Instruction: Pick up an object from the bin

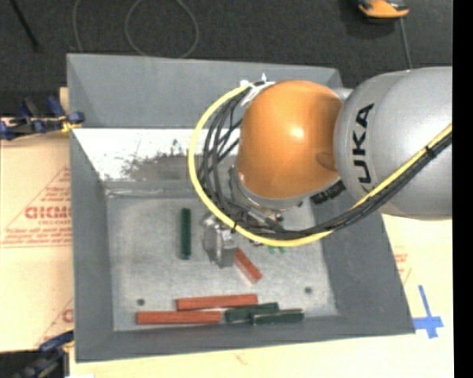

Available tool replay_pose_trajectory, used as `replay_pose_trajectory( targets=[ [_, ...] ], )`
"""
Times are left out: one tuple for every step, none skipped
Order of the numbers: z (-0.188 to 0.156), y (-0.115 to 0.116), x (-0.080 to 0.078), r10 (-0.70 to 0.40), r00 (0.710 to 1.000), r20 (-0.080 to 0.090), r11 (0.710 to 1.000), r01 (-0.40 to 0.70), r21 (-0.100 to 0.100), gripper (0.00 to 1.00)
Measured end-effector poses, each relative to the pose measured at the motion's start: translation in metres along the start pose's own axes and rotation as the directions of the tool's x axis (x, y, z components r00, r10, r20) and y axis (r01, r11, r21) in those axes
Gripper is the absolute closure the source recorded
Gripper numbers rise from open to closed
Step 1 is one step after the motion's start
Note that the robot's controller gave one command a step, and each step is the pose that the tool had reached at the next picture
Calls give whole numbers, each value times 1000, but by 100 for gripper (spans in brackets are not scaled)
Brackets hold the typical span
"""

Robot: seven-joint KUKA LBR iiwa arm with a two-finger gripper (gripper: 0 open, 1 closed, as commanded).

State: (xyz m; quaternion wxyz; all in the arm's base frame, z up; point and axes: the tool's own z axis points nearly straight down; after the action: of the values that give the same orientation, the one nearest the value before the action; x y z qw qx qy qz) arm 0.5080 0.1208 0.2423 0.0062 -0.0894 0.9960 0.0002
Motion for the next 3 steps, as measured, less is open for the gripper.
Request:
replay_pose_trajectory(
  targets=[
    [72, 4, 12, -89, 996, -16, 996, 89, -1, 100],
    [68, 5, 10, -85, 996, -9, 996, 85, -2, 0],
    [172, -56, 35, -216, 976, 2, 976, 216, 0, 0]
  ],
)
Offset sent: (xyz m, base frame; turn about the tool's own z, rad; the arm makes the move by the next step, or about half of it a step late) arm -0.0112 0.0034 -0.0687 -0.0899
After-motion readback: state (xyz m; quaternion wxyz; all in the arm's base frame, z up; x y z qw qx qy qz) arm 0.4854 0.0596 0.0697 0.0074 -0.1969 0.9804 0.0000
